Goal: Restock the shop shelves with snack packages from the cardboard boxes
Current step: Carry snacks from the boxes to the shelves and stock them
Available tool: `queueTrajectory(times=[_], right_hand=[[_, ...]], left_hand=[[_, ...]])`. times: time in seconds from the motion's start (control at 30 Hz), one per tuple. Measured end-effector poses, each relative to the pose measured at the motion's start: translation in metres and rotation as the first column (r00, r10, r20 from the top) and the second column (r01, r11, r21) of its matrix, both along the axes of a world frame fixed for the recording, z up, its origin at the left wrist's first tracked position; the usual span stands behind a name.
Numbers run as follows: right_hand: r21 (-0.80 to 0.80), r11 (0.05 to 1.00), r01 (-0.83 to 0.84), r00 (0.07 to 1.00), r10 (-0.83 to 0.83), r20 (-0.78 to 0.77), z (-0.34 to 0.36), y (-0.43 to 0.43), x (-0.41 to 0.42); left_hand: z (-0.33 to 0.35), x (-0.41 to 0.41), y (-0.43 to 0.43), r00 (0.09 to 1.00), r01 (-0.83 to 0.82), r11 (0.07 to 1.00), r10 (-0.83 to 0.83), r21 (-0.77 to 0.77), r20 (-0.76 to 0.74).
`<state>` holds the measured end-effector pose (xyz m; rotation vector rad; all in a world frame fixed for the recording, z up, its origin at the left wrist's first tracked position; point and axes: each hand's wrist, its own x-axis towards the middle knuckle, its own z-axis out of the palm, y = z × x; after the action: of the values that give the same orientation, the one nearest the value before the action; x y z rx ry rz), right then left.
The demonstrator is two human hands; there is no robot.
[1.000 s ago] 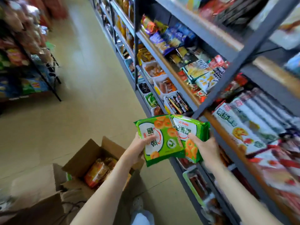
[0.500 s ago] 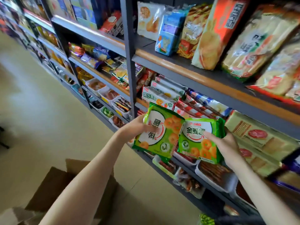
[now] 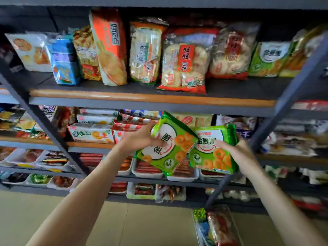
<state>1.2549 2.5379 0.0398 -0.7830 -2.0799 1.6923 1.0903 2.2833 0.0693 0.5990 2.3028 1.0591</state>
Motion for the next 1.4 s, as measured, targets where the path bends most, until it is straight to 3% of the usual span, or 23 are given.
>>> queueTrajectory(times=[0.1,0.33,0.53,0.7,0.9,1.07,1.23,1.4], right_hand=[[-0.049,0.998,0.051,0.999,-0.052,-0.014,0.010,0.031,0.029],[-0.119,0.975,0.188,0.979,-0.195,-0.052,0.022,0.108,0.106],[-0.122,0.969,0.217,0.970,-0.228,-0.087,0.035,0.184,0.169],[-0.190,0.920,0.341,0.902,-0.378,-0.209,0.057,0.231,0.206],[-0.409,0.780,0.474,0.638,-0.624,-0.451,0.086,0.266,0.233],[-0.472,0.724,0.503,0.487,-0.689,-0.536,0.107,0.315,0.242],[-0.403,0.765,0.502,0.498,-0.637,-0.589,0.130,0.382,0.230],[-0.318,0.871,0.375,0.586,-0.488,-0.647,0.140,0.469,0.196]], left_hand=[[0.010,0.009,0.039,0.994,0.108,0.994,-0.108,-0.007,-0.035],[0.033,0.057,0.142,0.883,0.327,0.943,-0.331,-0.071,-0.334],[0.052,0.119,0.240,0.831,0.412,0.908,-0.409,-0.076,-0.378],[0.076,0.160,0.304,0.788,0.441,0.897,-0.376,0.021,-0.487],[0.112,0.195,0.364,0.788,0.477,0.839,-0.275,0.262,-0.551],[0.134,0.215,0.428,0.787,0.469,0.802,-0.189,0.370,-0.587],[0.146,0.219,0.485,0.817,0.339,0.829,-0.024,0.446,-0.576],[0.161,0.199,0.531,0.731,0.140,0.919,0.154,0.368,-0.665]])
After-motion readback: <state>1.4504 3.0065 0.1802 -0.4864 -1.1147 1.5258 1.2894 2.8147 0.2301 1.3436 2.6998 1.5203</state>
